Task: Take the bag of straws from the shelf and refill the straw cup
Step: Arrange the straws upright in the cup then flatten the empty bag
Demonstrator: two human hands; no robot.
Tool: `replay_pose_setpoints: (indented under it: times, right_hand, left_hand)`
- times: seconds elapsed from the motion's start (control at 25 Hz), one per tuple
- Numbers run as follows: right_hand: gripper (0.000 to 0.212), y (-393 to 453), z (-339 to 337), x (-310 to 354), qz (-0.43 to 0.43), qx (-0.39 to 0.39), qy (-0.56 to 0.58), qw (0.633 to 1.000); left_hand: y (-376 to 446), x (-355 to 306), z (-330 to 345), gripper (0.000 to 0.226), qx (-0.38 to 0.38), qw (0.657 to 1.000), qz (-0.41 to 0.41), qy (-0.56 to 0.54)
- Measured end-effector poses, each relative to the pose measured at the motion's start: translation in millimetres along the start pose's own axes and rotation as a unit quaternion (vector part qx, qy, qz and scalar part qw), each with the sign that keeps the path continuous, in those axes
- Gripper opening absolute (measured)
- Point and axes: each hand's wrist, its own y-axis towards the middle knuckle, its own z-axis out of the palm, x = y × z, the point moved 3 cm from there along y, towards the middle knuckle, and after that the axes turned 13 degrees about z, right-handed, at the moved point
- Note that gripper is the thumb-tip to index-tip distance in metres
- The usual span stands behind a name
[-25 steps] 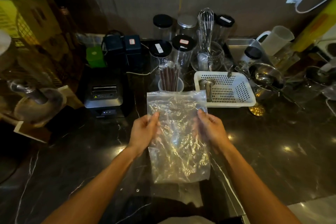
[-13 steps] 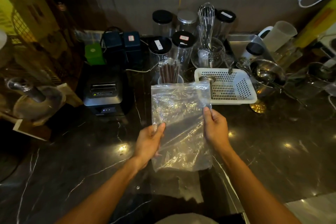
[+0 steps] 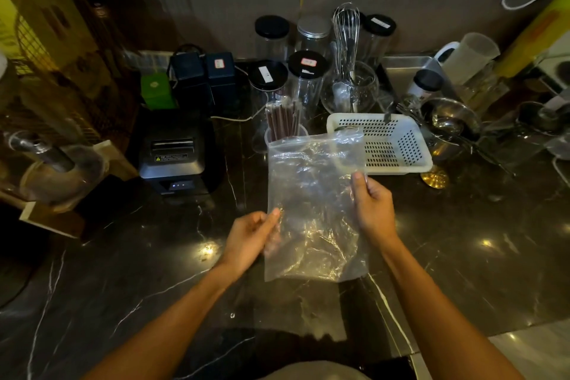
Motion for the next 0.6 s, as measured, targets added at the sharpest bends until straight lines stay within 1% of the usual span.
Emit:
replay_pose_setpoints:
  times: [0.08,0.2,0.28,0.36,0.44,0.48,0.6]
  right_hand:
    - [0.054,-2,-2,0,0.020,0.035,-0.001,0.999]
    - [0.034,-6,-7,-2,0.097,0.118,0.010,0.988]
    - [0.023,-9,-13,0,0.118,0.165,0.023,0.979]
    - [0.016,-10,-18,1,0.124,0.188,0.042,0.973]
    - [0.015,-11,-21,3,0.135,0.193,0.051,0.971]
    - [0.015,-12,-21,5,0.142,0.203,0.051,0.968]
    - [0.022,-12,-20,3,0.154,0.237,0.050,0.958]
  left_hand:
    - [10,2,-5,0.044,-0.013,0.997,-0.019,-0.080]
    - [23,-2,-12,0.034,-0.054,0.991,-0.023,-0.119]
    - [27,-9,-15,0.031,-0.054,0.990,-0.021,-0.132]
    - [28,-13,-18,0.028,-0.031,0.983,-0.036,-0.177]
    - [26,-19,-19,0.024,0.012,0.966,-0.074,-0.249]
    - [26,-20,-20,0.025,0.038,0.961,-0.085,-0.259]
    - [25,-19,-23,0.028,0.093,0.972,-0.075,-0.200]
